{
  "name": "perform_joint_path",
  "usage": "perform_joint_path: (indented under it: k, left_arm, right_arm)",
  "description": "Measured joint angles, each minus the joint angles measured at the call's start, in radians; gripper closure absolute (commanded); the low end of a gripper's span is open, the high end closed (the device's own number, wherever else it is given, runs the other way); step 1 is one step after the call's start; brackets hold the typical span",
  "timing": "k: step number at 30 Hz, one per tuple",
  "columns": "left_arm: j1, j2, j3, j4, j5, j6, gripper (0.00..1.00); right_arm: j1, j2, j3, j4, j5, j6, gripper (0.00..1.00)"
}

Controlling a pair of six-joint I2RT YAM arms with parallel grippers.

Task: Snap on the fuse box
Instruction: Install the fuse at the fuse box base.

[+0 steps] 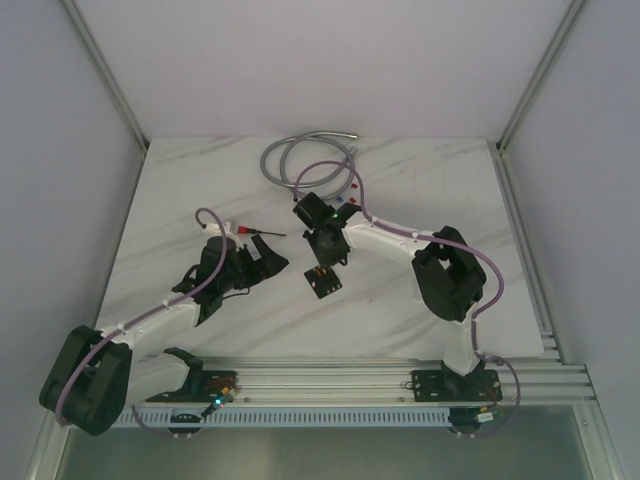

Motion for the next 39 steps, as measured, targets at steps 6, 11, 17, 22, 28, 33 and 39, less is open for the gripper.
perform_joint_path:
  k: [6,11,17,22,28,33,39]
  left_arm:
    - [0.0,-0.016,0.0,0.0,0.0,0.0,0.0]
    - [0.0,-0.016,0.0,0.0,0.003,0.0,0.0]
    - [0.0,-0.016,0.0,0.0,0.004,-0.001,0.0]
    - [0.0,-0.016,0.0,0.0,0.005,0.0,0.0]
    - [0.0,-0.016,0.0,0.0,0.006,-0.001,0.0]
    - [0.0,-0.016,0.0,0.0,0.007,-0.001,0.0]
    - [0.0,-0.016,0.0,0.0,0.008,-0.001,0.0]
  right_arm:
    - [0.0,-0.029,0.0,0.009,-0.001,0.0,0.75]
    - [0.0,-0.047,0.0,0.026,-0.001,0.0,0.81]
    - [0.0,-0.047,-0.011,0.035,-0.001,0.0,0.84]
    - [0.0,-0.045,-0.014,0.037,-0.002,0.0,0.86]
    - [0.0,-0.036,-0.024,0.037,-0.014,0.0,0.87]
    - [-0.001,-0.021,-0.029,0.035,-0.019,0.0,0.91]
    - [-0.001,-0.018,-0.029,0.034,-0.018,0.0,0.98]
